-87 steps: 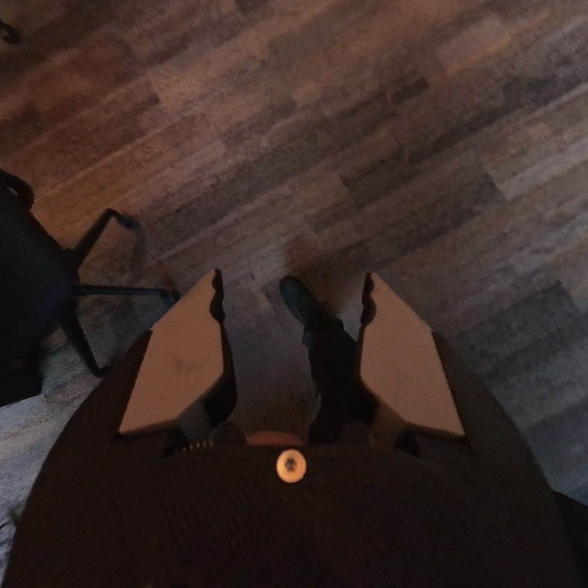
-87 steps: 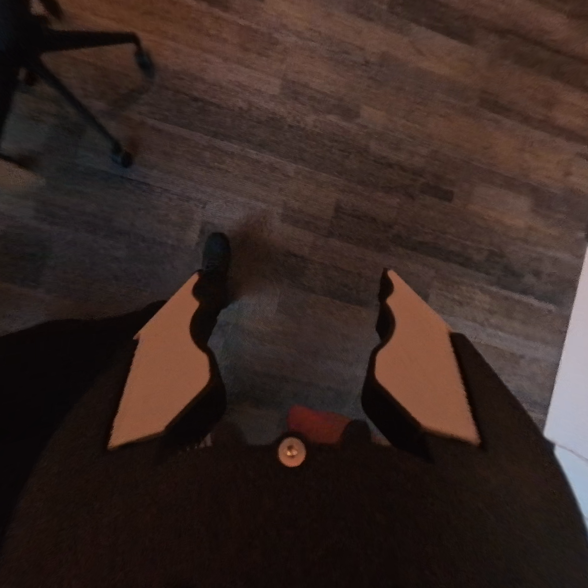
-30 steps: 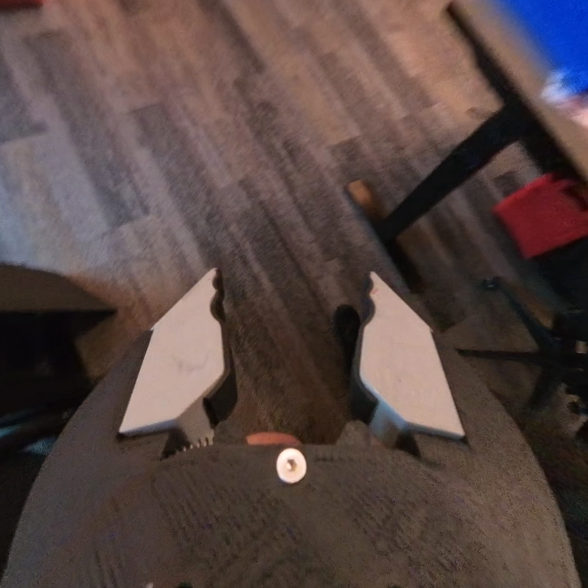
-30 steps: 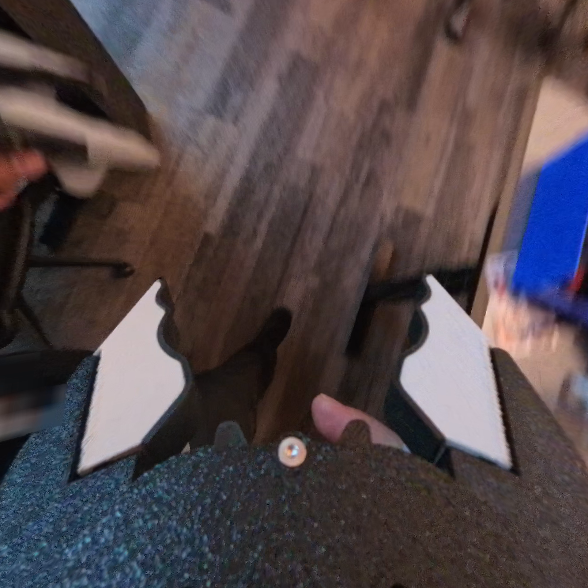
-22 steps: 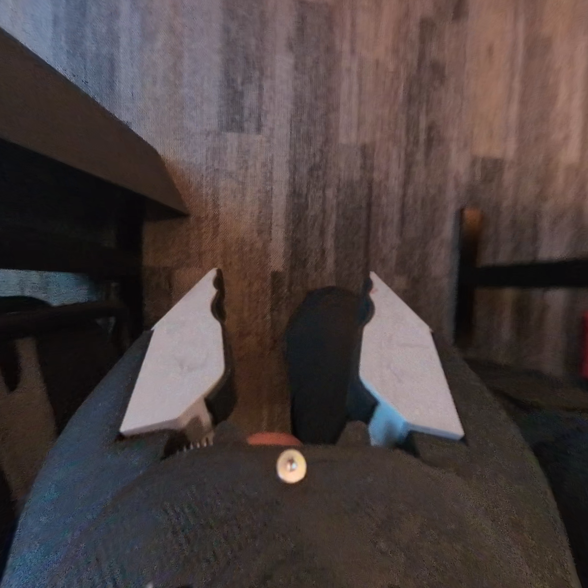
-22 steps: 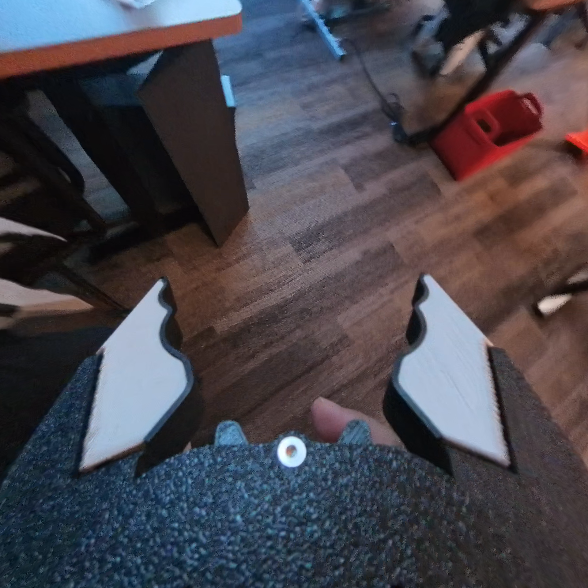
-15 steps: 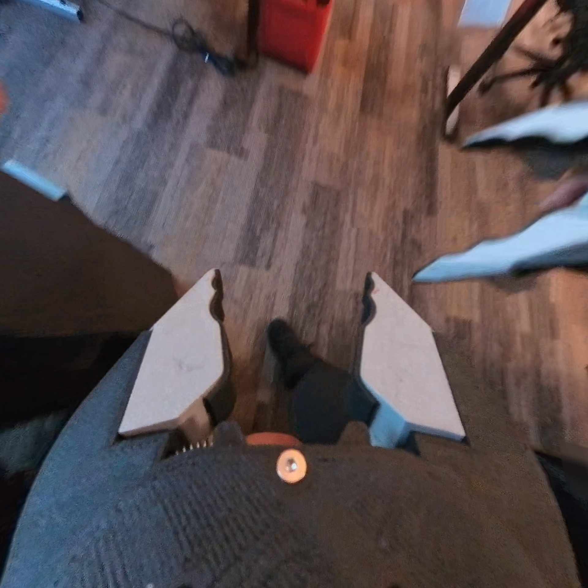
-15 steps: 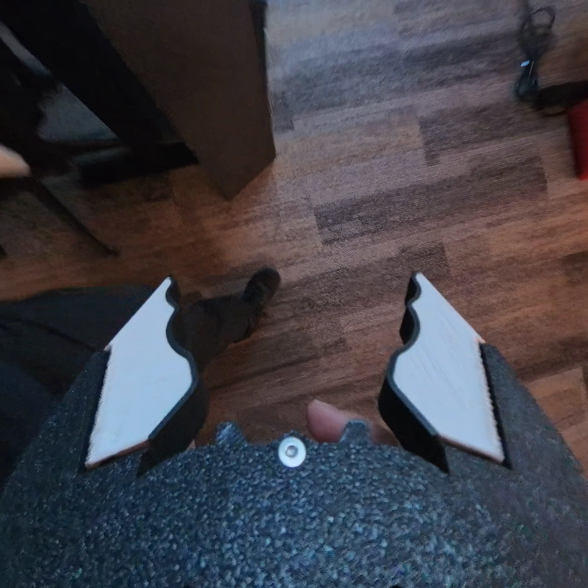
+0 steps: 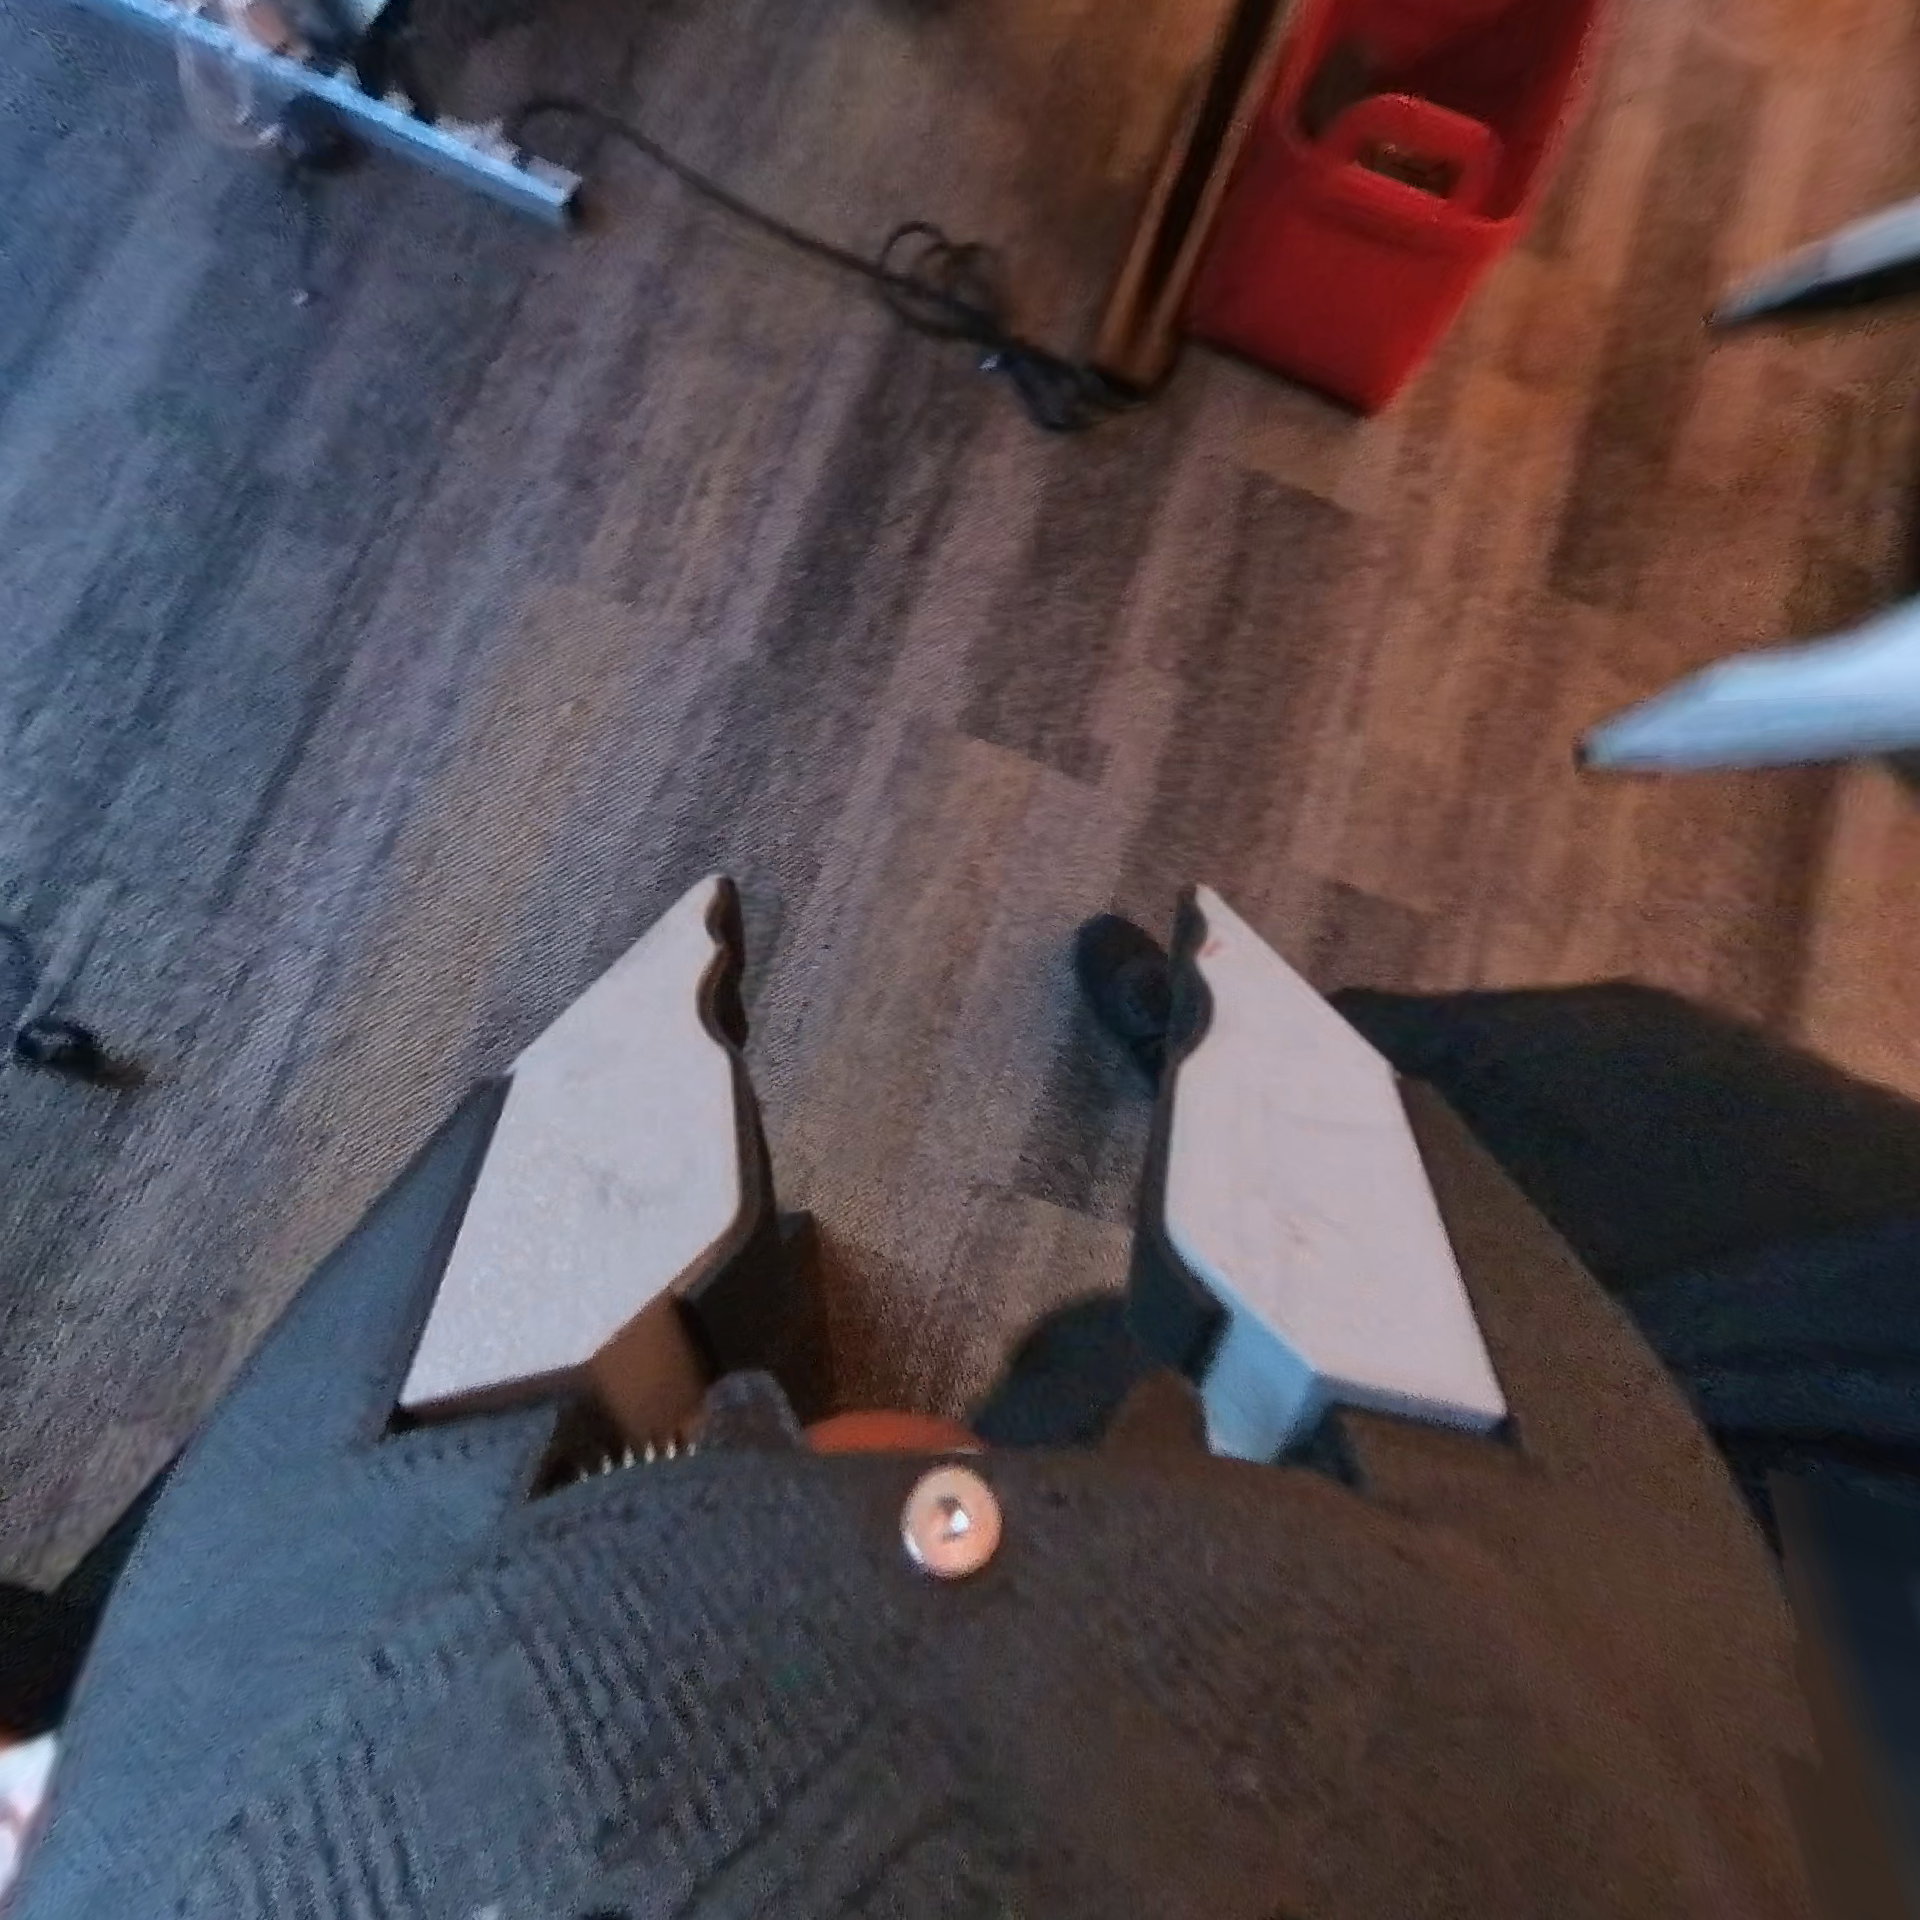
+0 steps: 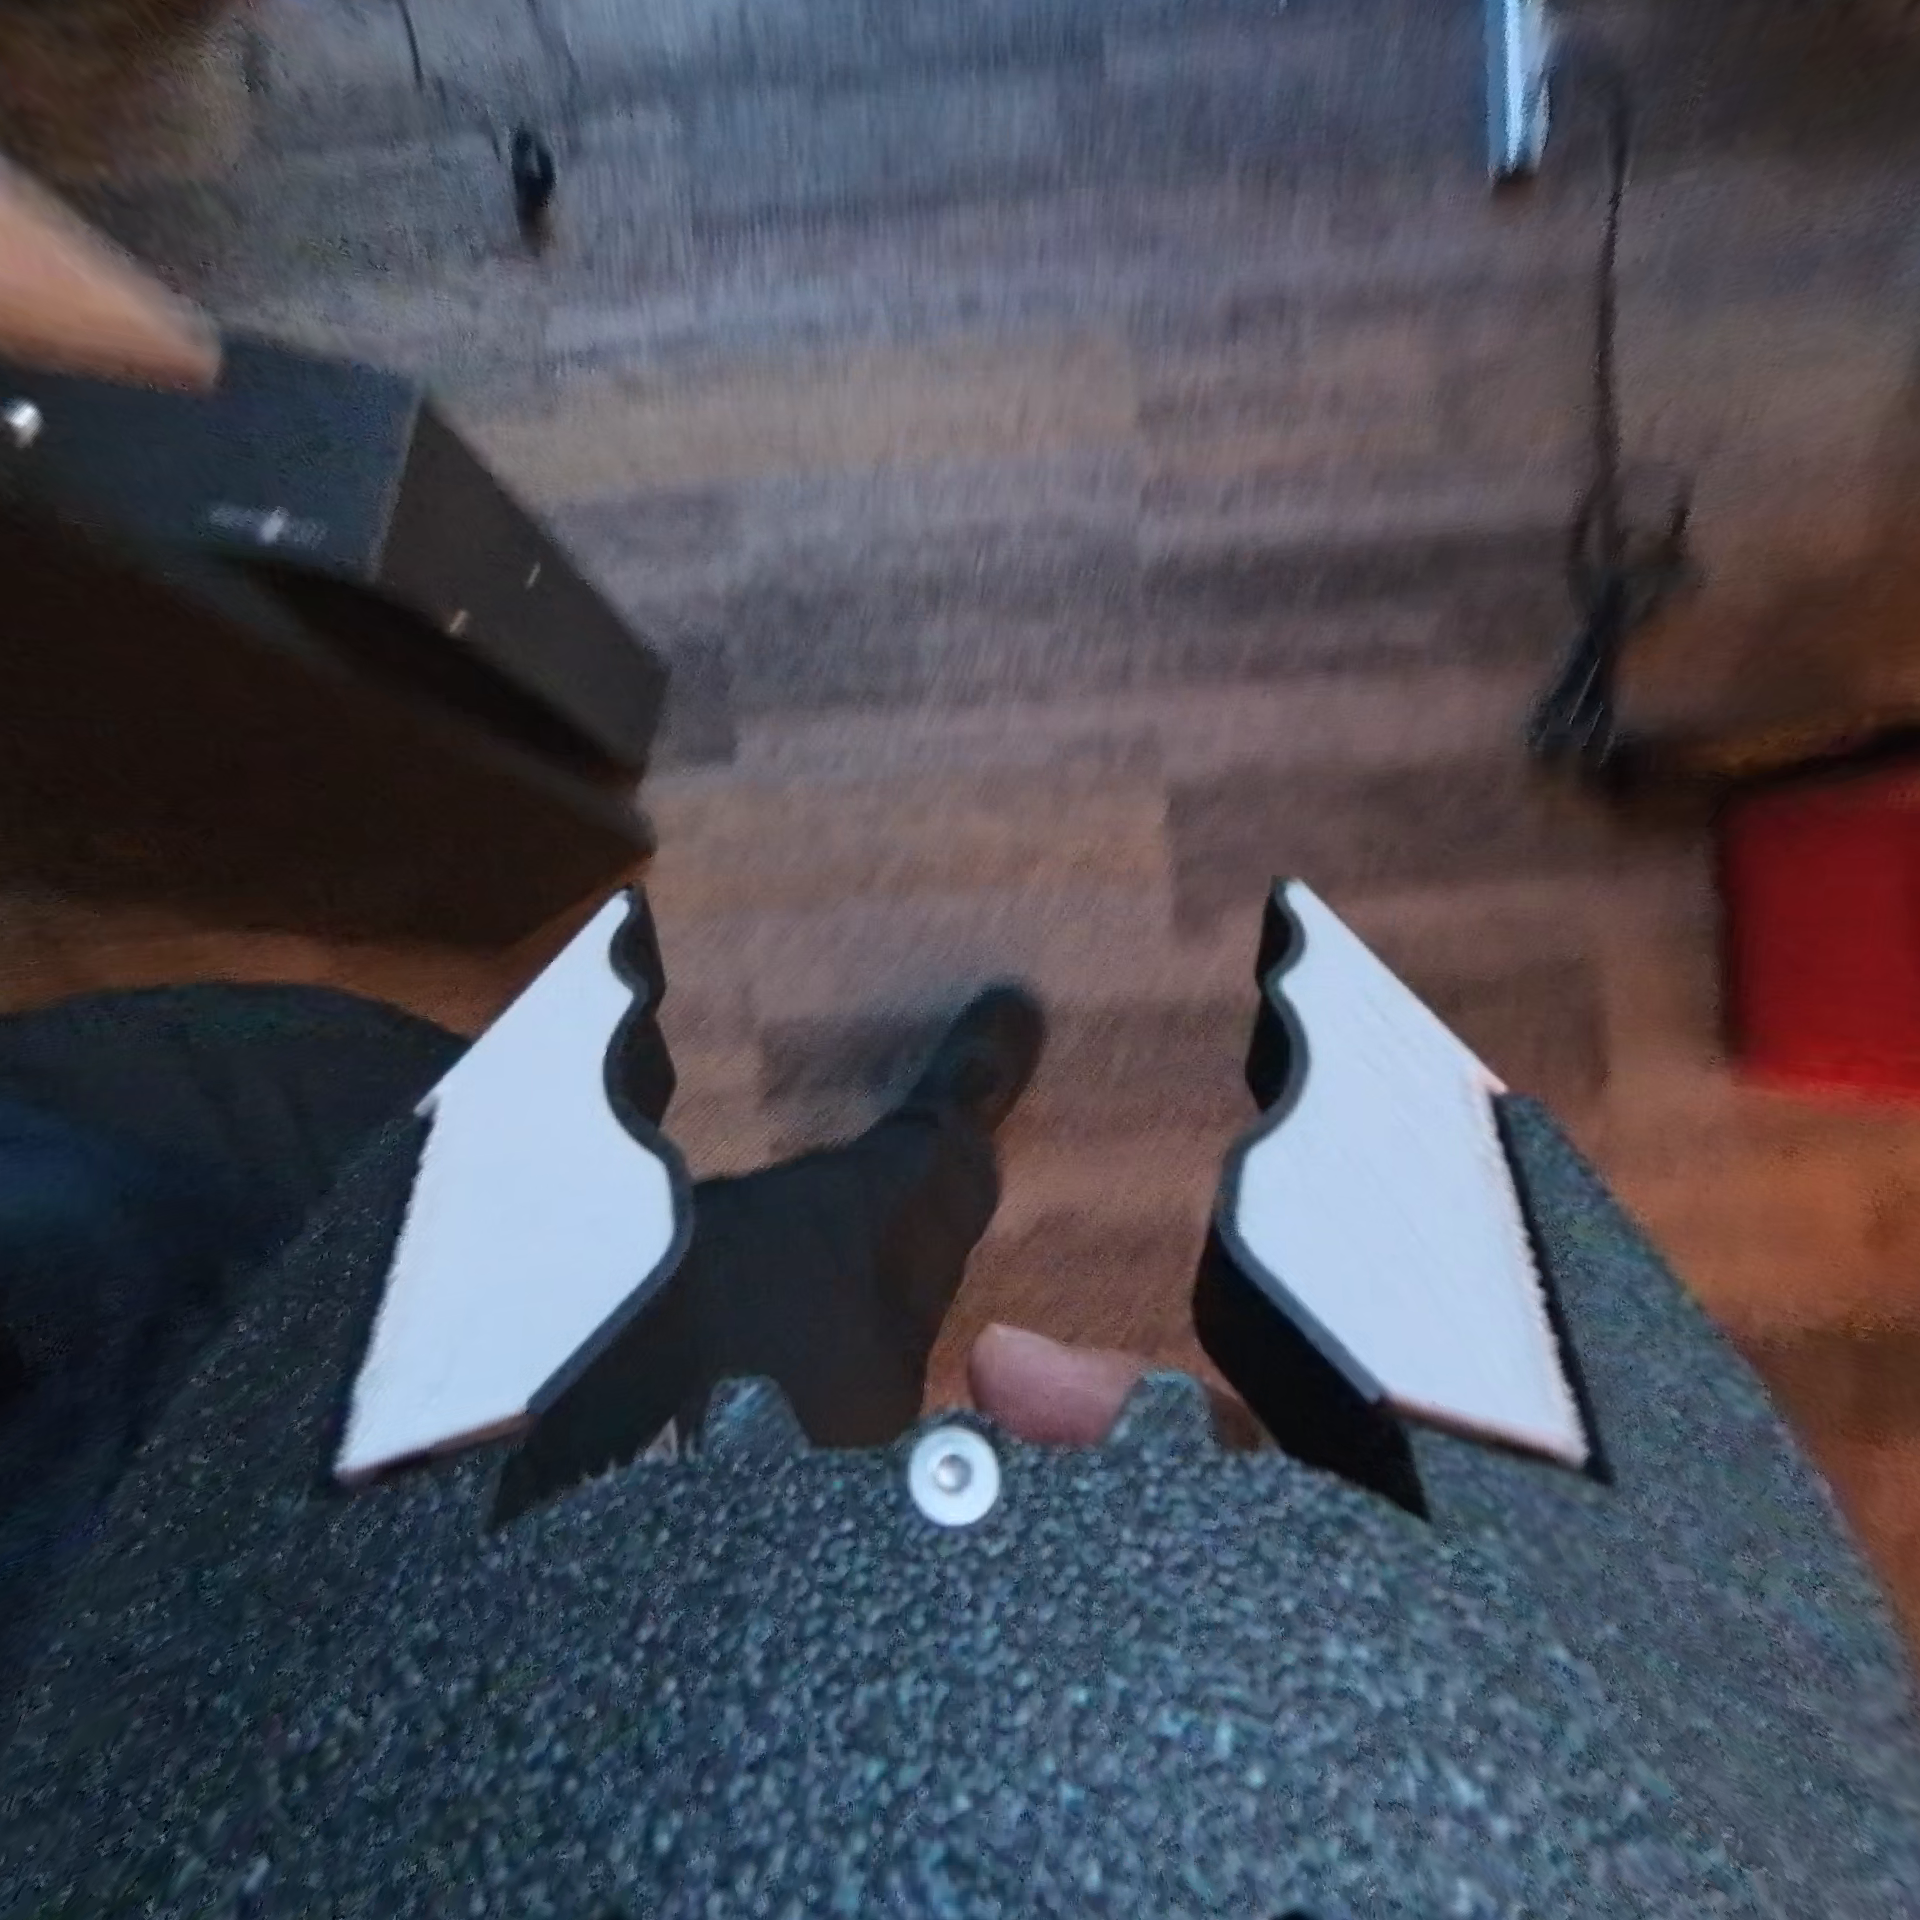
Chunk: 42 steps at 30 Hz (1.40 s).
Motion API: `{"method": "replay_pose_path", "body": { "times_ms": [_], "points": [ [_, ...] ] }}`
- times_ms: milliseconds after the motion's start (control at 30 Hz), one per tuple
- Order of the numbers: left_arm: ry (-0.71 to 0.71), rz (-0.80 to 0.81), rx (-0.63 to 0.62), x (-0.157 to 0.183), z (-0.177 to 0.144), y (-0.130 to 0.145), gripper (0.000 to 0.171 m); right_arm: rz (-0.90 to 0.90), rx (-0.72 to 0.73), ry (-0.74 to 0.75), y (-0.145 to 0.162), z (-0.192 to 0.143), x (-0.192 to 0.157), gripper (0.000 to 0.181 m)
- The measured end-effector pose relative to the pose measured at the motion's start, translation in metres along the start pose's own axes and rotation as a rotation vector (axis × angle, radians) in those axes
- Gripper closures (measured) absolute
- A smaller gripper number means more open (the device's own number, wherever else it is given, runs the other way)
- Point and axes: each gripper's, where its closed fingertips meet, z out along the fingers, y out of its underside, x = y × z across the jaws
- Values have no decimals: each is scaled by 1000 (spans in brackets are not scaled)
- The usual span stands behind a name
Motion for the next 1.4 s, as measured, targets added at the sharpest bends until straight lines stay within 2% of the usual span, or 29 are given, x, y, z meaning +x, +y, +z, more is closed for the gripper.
{"method": "replay_pose_path", "body": {
  "times_ms": [67, 133, 233, 300, 400, 467, 500, 533, 600, 733, 833, 900, 967, 1067, 1133, 1267, 1333, 1400],
  "points": [
    [-59, -87, -2, -47, 32, -16, 93, -133, 91, -31, -92, 69, 53, 74],
    [-110, -180, -62, -96, 52, -25, 92, -236, 140, -75, -195, 133, 85, 74],
    [-158, -310, -94, -178, 61, -63, 94, -308, 162, -184, -347, 212, 99, 75],
    [-148, -386, -59, -242, 69, -111, 98, -336, 103, -240, -424, 265, 105, 78],
    [-194, -448, 46, -374, 108, -194, 102, -309, -28, -225, -503, 351, 138, 81],
    [-210, -440, 155, -475, 149, -250, 100, -270, -44, -236, -556, 407, 157, 83],
    [-238, -414, 204, -528, 170, -274, 103, -270, -35, -233, -582, 436, 168, 93],
    [-268, -403, 208, -581, 192, -292, 103, -271, -38, -228, -606, 466, 178, 100],
    [-258, -391, 175, -671, 226, -336, 96, -244, -65, -255, -652, 520, 195, 104],
    [-322, -289, 110, -839, 249, -433, 97, -279, -31, -279, -773, 623, 238, 122],
    [-359, -295, 43, -951, 279, -473, 98, -342, 17, -299, -875, 728, 278, 126],
    [-384, -338, -8, -1024, 313, -480, 97, -402, 70, -331, -944, 826, 301, 128],
    [-436, -364, -14, -1102, 357, -485, 97, -459, 83, -350, -1003, 943, 322, 129],
    [-461, -381, -58, -1224, 443, -486, 101, -502, 52, -356, -1062, 1118, 348, 128],
    [-432, -350, -57, -1302, 508, -490, 101, -578, 3, -350, -1074, 1230, 361, 132],
    [-364, -187, -38, -1438, 641, -489, 103, -715, -140, -351, -1054, 1424, 370, 148],
    [-252, -89, -11, -1481, 706, -486, 102, -728, -184, -366, -1038, 1501, 368, 148],
    [-148, 4, -135, -1516, 751, -471, 96, -724, -222, -380, -1022, 1562, 367, 148]
  ]
}}
